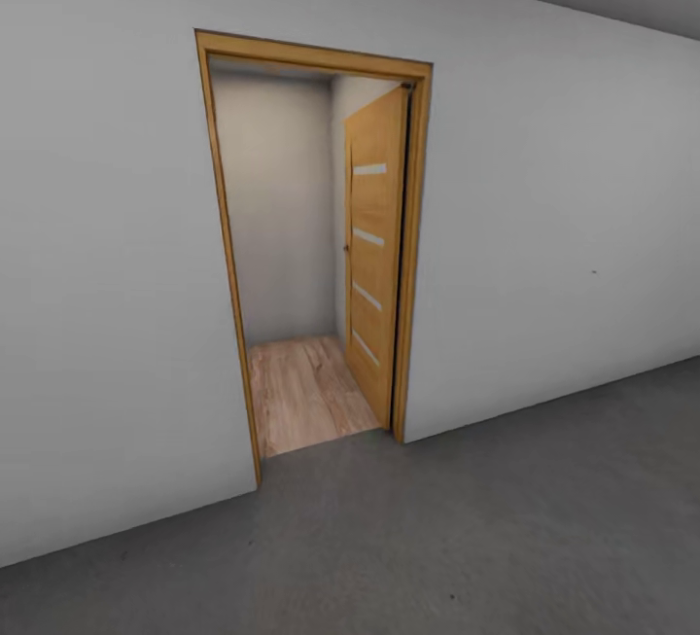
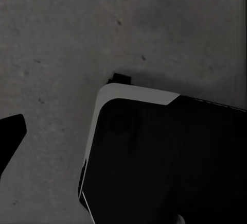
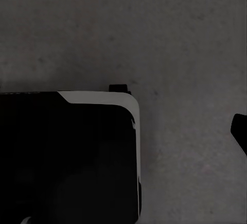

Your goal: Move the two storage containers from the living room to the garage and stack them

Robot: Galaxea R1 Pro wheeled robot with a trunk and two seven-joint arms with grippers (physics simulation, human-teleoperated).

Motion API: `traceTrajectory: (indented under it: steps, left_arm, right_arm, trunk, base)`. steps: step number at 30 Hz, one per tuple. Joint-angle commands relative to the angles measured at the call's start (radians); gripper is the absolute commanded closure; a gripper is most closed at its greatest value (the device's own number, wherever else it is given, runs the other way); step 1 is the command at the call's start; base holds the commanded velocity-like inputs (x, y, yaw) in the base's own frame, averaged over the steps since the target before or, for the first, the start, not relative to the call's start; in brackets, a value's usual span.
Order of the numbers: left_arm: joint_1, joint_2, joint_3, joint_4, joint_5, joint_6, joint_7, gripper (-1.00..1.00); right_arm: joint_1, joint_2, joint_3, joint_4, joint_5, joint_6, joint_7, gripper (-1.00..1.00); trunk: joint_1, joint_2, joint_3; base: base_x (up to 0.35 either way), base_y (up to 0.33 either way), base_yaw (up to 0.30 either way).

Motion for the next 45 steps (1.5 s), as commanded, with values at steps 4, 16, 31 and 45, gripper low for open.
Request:
traceTrajectory:
  steps: [4, 16, 31, 45]
  left_arm:
    - [0.000, 0.000, 0.002, 0.000, 0.006, -0.003, 0.002, -1.00]
    - [0.000, 0.000, 0.002, 0.000, 0.012, -0.008, 0.002, -1.00]
    - [0.000, -0.002, 0.002, 0.000, 0.011, -0.009, 0.002, -1.00]
    - [0.000, 0.000, 0.002, 0.000, 0.011, -0.009, 0.002, -1.00]
  right_arm:
    - [-0.001, -0.001, 0.009, 0.003, -0.008, -0.005, 0.000, -1.00]
    - [-0.001, -0.003, 0.012, 0.003, -0.005, -0.006, 0.000, -1.00]
    - [-0.001, -0.003, 0.014, 0.003, -0.004, -0.006, 0.000, -1.00]
    - [-0.001, -0.001, 0.013, 0.003, -0.004, -0.006, 0.000, -1.00]
  trunk:
    - [0.001, -0.001, 0.000]
    - [0.001, -0.001, 0.000]
    - [0.001, -0.001, 0.000]
    - [0.001, -0.001, 0.000]
  base:
    - [0.322, 0.000, 0.000]
    - [0.322, 0.000, 0.000]
    - [0.322, 0.000, 0.000]
    - [0.321, -0.063, 0.000]
